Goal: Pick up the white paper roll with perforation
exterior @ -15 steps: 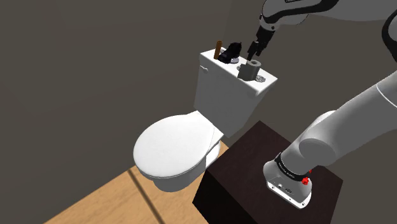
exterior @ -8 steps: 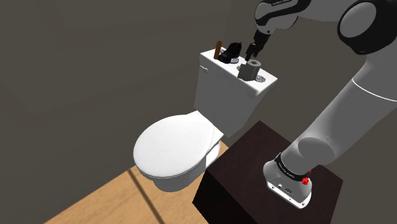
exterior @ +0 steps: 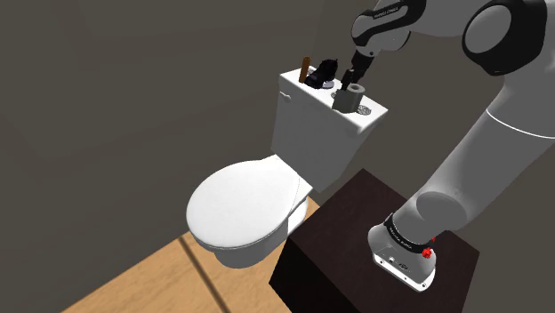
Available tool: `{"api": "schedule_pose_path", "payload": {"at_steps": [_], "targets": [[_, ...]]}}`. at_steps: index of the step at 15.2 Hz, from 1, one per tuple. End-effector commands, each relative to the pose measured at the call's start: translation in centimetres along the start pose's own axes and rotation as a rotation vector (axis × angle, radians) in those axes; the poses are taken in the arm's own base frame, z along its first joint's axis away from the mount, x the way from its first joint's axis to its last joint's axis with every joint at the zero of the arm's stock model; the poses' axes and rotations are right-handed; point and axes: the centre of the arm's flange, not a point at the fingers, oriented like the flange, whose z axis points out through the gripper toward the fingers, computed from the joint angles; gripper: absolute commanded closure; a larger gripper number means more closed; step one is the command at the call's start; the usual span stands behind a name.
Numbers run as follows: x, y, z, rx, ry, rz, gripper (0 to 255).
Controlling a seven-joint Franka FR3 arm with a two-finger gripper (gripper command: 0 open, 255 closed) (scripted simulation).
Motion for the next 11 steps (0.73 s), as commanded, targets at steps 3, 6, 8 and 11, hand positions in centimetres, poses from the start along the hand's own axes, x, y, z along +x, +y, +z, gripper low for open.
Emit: {"api": "schedule_pose_path", "payload": {"at_steps": [3,6,8,11], "targets": [[0.0,0.0,0.2,0.001,-0.001,0.0,255],[0.0,0.1,0.2,0.0,-0.001,0.0,255],[-0.1,0.1,0.2,0.001,-0.001,0.0,255],[0.1,0.0,-0.9,0.001,-0.001,0.0,255]]}}
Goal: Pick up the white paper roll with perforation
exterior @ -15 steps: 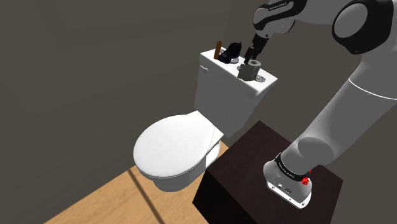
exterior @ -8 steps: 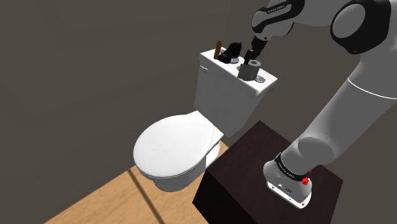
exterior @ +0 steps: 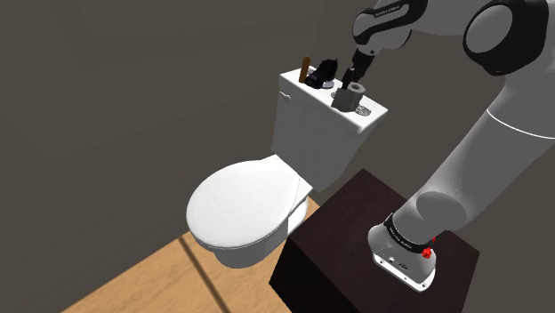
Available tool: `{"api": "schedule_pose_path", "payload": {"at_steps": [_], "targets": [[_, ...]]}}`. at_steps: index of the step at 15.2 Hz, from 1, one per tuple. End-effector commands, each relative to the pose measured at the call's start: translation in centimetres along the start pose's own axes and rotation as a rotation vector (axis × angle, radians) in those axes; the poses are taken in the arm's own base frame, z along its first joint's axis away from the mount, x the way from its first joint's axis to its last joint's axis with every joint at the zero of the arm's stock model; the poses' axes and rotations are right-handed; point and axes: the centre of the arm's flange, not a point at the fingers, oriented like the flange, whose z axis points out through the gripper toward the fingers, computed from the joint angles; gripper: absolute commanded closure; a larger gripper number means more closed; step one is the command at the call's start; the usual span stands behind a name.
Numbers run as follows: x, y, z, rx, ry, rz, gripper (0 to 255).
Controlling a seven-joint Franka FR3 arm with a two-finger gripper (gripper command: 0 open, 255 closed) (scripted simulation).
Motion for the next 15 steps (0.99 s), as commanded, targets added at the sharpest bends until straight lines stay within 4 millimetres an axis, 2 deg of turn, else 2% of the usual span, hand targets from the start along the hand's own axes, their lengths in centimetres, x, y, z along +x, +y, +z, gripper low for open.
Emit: {"api": "schedule_pose_path", "payload": {"at_steps": [1,13,15], "targets": [[0.1,0.0,-1.0,0.0,-0.001,0.0,255],[0.7,0.0,-7.3,0.0,-0.001,0.0,255],[0.7,0.0,-7.4,0.0,-0.001,0.0,255]]}}
